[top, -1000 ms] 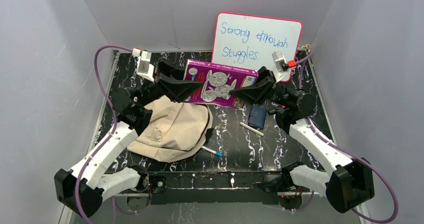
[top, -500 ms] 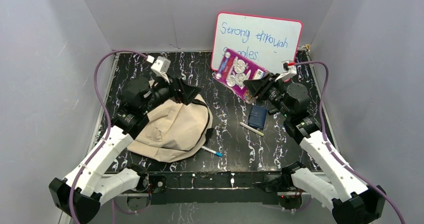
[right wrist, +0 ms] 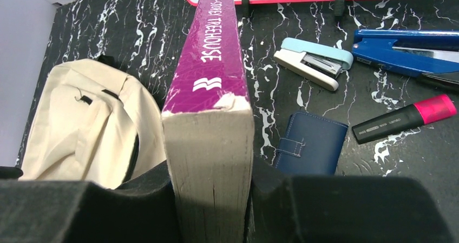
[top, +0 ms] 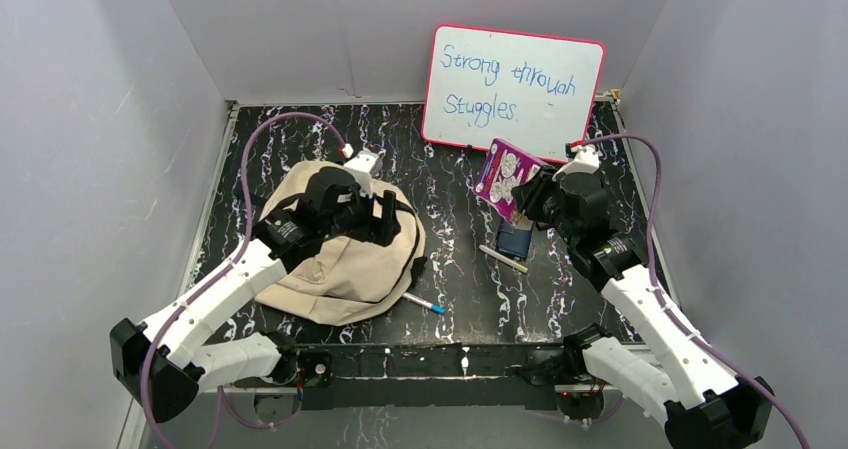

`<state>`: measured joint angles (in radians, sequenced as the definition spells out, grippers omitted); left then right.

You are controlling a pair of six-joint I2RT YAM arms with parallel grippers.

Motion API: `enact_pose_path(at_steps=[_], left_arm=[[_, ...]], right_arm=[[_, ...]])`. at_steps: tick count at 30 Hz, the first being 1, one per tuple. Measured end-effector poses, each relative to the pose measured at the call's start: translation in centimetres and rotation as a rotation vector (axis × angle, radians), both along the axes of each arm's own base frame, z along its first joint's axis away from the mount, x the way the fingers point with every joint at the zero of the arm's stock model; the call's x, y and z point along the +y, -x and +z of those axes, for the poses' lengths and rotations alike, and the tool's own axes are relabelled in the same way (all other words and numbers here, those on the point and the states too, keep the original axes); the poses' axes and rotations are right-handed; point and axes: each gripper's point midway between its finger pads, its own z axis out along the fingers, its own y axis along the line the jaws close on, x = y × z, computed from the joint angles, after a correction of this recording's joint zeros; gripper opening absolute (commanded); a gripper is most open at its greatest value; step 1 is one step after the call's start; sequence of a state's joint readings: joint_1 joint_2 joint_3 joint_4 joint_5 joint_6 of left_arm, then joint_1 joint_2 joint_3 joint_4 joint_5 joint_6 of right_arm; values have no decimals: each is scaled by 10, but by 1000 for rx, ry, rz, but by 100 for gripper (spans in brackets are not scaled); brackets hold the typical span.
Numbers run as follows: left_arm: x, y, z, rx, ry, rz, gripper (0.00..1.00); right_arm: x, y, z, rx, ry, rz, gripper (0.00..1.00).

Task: Pack the student bag
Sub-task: Pick up the book from the center of the board, then place the book in the student bag.

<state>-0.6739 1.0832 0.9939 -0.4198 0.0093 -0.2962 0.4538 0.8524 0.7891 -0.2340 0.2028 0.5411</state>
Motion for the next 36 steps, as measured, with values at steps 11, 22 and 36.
enact_pose_path(at_steps=[11, 22, 36], left_arm=[[-41, 33, -40, 30, -217, -104, 76], [-43, 24, -81, 61, -435, -76, 57], [-39, 15, -86, 43, -519, -69, 1]], right_arm=[[-3, 5, -9, 16, 11, -1, 0], [-4, 9, -16, 37, 19, 2, 0], [-3, 10, -17, 41, 15, 11, 0]])
